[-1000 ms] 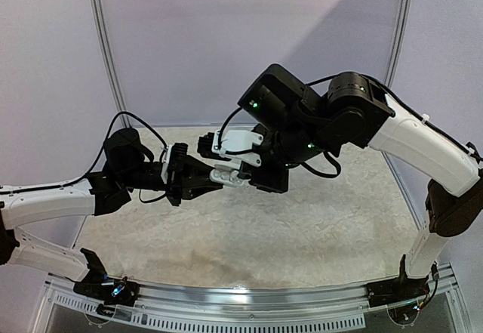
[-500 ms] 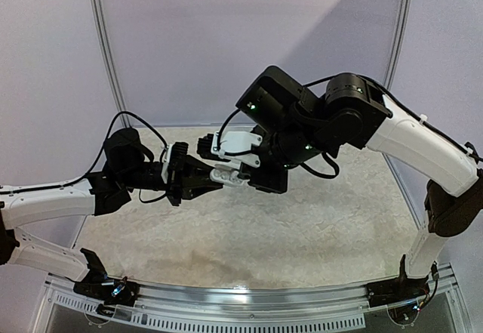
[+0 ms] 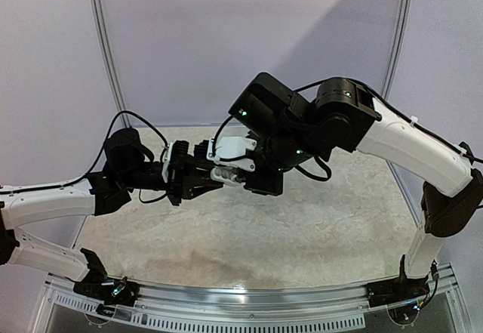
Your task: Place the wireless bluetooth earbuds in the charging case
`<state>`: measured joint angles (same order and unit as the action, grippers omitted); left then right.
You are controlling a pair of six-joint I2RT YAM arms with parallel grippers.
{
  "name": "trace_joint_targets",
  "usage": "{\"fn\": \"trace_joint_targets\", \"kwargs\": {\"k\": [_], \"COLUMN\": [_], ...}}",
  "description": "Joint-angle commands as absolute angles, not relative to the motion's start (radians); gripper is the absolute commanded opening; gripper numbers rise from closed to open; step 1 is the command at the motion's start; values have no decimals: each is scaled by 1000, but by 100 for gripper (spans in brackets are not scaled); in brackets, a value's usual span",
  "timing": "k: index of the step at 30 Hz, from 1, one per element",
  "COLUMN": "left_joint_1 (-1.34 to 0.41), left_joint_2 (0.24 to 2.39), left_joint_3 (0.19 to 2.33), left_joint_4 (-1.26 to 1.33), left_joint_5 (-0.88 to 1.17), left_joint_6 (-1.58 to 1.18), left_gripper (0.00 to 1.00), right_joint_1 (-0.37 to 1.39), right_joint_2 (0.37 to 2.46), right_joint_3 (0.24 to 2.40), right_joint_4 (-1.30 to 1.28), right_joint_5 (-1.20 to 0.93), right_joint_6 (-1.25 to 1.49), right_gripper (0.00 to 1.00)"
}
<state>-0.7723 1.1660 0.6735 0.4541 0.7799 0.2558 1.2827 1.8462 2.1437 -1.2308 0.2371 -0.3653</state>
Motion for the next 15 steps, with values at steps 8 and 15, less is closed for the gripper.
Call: {"fn": "trace_joint_targets", "kwargs": {"k": [8,15], "left_joint_1": [-782,-779], "left_joint_2": [1161,1163], "left_joint_3": [676,676], "left_joint_4": [502,499], "left_joint_5": [807,775], "left_joint_6": [246,189], "left_gripper": [0,0], "right_joint_1": [1284,1284], "right_joint_2": [1858,1834], "right_joint_3": [2146,2145], "right_joint_4": [-1213,-1206], "right_joint_5": [298,319], "right_joint_6": [-387,-363], "right_gripper": [19,23]}}
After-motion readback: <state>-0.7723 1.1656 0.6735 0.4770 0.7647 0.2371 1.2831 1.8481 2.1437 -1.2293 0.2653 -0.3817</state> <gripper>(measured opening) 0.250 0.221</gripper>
